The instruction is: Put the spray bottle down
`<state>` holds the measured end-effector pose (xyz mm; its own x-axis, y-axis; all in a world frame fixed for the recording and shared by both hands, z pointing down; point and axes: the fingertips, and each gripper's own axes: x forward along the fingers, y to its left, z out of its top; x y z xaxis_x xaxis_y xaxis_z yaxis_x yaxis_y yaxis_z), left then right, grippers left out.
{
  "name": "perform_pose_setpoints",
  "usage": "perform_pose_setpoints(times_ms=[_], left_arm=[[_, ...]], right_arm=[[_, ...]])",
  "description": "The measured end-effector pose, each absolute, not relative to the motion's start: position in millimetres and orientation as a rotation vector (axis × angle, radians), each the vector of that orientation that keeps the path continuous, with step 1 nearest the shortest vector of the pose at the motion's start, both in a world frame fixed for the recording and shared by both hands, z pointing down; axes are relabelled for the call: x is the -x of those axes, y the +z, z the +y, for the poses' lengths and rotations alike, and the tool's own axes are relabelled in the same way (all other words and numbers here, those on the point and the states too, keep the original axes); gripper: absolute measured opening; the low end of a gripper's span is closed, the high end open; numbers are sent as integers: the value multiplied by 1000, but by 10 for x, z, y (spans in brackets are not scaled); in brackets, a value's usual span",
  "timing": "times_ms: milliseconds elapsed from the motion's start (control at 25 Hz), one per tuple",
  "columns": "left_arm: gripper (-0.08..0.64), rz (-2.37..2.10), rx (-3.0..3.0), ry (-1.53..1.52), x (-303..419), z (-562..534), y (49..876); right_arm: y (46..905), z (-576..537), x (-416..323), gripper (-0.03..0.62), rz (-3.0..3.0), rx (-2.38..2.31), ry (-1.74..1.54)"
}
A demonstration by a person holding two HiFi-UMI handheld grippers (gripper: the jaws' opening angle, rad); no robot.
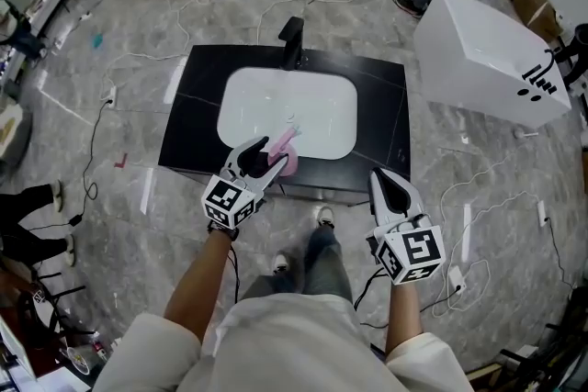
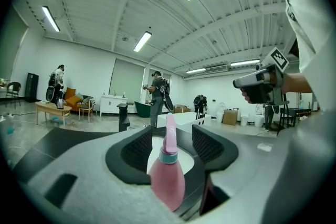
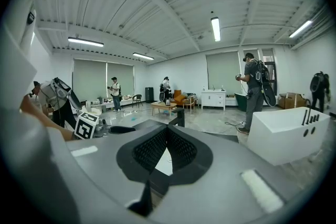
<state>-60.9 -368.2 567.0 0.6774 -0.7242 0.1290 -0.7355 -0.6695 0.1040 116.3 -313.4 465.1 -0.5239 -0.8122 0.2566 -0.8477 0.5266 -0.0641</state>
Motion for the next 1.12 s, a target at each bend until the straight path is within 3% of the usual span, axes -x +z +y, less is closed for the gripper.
perform_pose_setpoints(times_ms=[440, 520, 600, 680, 1120], left_arm=[[192, -1276, -2744, 84, 921, -3268, 5126], [144, -1356, -2720, 79, 1036, -3206, 4972], [41, -1442, -2677, 54, 1176, -3157, 4805], [15, -1477, -2665, 23, 1264, -3083, 4623], [0, -1613, -2792, 80, 1422, -2757, 3845]], right_arm=[[4431, -2968, -788, 8, -2638, -1359, 172], [4379, -2935, -712, 8, -2647, -1347, 155], [4322, -2905, -636, 8, -2647, -1331, 140], [4242, -2878, -571, 9, -2649, -1318, 132], [3607, -2717, -336, 8, -2738, -1256, 47]])
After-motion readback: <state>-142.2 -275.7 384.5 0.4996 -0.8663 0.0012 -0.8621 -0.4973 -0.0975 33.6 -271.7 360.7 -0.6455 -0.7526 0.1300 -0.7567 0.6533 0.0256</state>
